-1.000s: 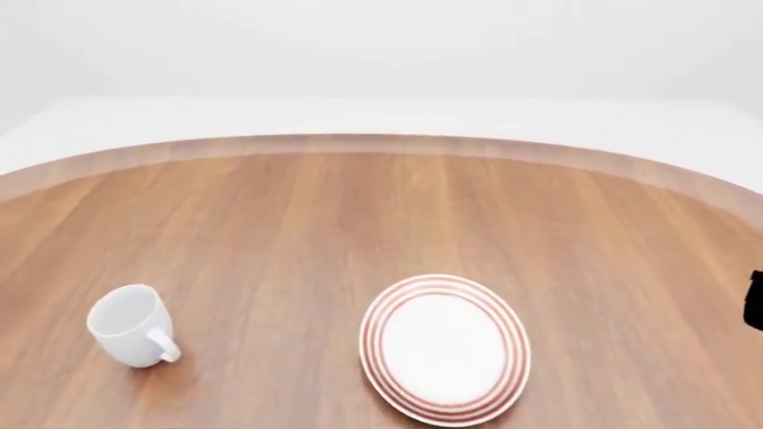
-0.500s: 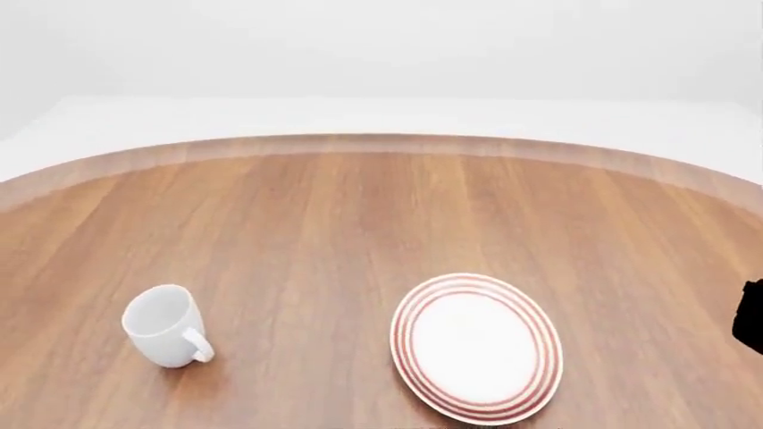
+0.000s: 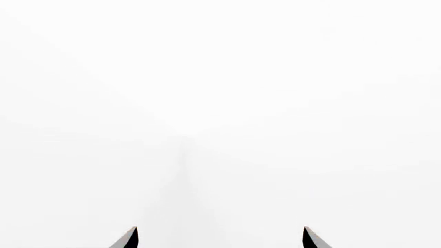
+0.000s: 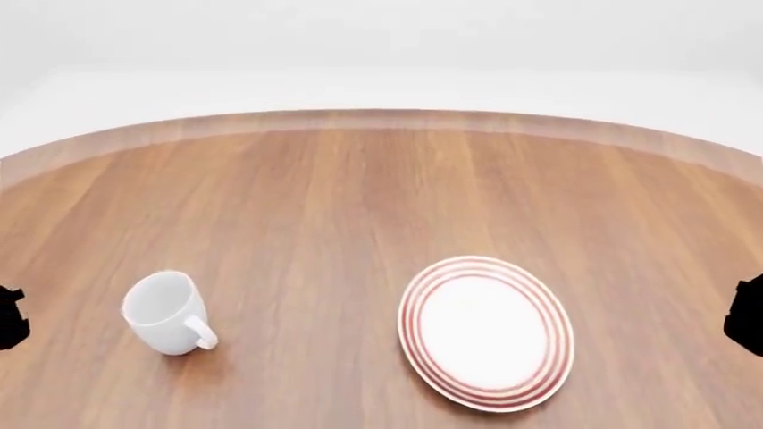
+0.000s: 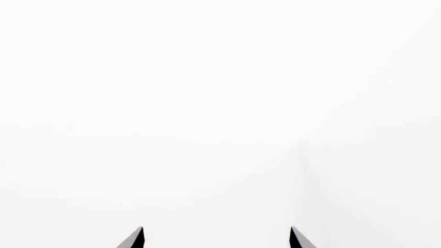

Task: Pick up the white mug and put it on the plate, and put the chocolate pudding to the right of the plate.

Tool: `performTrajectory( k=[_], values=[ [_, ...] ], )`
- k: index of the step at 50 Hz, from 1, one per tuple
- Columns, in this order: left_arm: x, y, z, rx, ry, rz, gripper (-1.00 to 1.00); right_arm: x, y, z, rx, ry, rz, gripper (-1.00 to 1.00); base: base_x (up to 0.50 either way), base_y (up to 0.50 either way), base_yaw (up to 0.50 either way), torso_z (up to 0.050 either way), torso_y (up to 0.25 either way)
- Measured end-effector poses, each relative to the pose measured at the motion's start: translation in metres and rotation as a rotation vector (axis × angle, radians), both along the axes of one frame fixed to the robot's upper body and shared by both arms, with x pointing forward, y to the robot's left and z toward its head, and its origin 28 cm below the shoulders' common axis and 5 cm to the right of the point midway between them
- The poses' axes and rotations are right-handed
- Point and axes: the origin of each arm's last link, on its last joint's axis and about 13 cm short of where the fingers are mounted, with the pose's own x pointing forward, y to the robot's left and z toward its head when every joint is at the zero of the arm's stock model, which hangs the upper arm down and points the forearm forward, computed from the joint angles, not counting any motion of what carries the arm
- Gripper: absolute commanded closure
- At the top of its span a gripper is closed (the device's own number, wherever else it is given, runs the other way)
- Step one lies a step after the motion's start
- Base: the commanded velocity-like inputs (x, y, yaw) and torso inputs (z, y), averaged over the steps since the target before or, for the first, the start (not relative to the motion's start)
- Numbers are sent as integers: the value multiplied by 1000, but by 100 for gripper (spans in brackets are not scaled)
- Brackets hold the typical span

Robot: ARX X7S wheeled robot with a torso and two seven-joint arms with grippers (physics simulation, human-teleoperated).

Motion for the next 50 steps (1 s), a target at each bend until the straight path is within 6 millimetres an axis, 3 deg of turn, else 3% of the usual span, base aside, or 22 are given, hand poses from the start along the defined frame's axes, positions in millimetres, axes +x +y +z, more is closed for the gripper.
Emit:
performTrajectory(
  k=[7,22,50],
  values=[
    [1,-1,-1,9,11,8,-100,1,0,-1,-6,8,2,-100,0,0,0,0,-233],
    [9,-11,-3,-59,132,4,-100,0,1,-2,-14,16,3,-100,0,0,0,0,0],
    [63,-75,-24,-345,538,-45,-100,0,1,-1,-12,19,11,-100,0,0,0,0,0]
  ],
)
